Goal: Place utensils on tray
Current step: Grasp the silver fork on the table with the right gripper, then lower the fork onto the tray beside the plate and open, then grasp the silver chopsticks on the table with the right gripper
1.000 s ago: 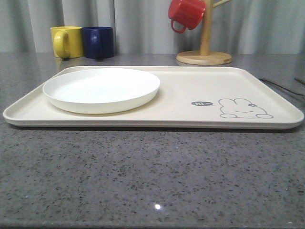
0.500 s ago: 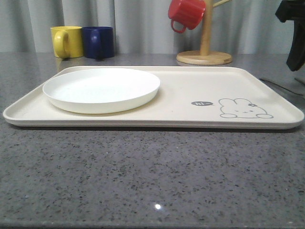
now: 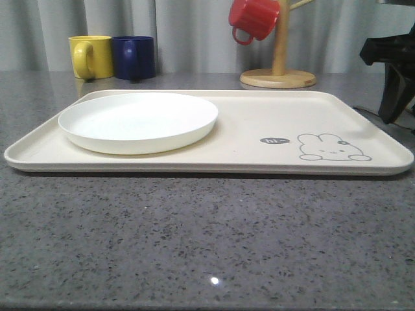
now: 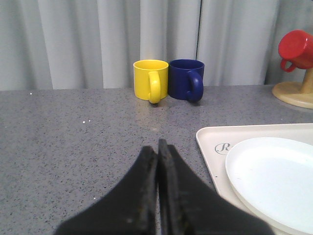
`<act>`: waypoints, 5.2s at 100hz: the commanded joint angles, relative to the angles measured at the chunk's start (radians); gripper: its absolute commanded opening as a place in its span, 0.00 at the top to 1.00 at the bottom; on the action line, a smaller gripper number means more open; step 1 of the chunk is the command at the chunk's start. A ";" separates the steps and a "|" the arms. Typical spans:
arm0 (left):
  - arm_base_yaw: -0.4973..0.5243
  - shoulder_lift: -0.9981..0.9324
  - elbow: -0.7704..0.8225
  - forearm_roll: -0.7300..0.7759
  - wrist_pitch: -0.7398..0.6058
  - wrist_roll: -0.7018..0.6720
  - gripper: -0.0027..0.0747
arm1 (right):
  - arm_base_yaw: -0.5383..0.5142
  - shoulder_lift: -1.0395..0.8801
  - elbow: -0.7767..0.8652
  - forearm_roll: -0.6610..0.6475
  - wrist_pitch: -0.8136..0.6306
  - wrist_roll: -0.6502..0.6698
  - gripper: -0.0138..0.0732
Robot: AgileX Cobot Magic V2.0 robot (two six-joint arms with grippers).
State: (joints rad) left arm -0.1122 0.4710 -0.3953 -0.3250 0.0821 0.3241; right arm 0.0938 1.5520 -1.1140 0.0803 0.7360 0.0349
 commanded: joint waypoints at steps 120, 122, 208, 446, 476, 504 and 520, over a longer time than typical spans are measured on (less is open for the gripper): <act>0.002 0.004 -0.029 -0.011 -0.082 0.001 0.99 | 0.026 -0.194 -0.050 0.031 -0.007 0.167 0.88; 0.002 0.004 -0.029 -0.011 -0.082 0.001 0.99 | 0.034 -0.197 -0.056 0.031 0.002 0.175 0.88; 0.002 0.004 -0.029 -0.011 -0.082 0.001 0.99 | 0.454 0.051 -0.204 -0.261 -0.065 0.742 0.88; 0.002 0.004 -0.029 -0.011 -0.082 0.001 0.99 | -0.124 0.010 -0.188 -0.101 0.133 0.121 0.47; 0.002 0.004 -0.029 -0.011 -0.082 0.001 0.99 | -0.124 0.083 -0.188 -0.101 0.114 0.120 0.47; 0.002 0.004 -0.029 -0.011 -0.082 0.001 0.99 | -0.124 0.100 -0.186 -0.101 0.101 0.120 0.47; 0.002 0.004 -0.029 -0.011 -0.082 0.001 0.99 | -0.124 0.100 -0.186 -0.101 0.100 0.120 0.47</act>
State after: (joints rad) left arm -0.1122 0.4710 -0.3953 -0.3250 0.0821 0.3241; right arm -0.0233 1.6933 -1.2765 -0.0200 0.8672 0.1642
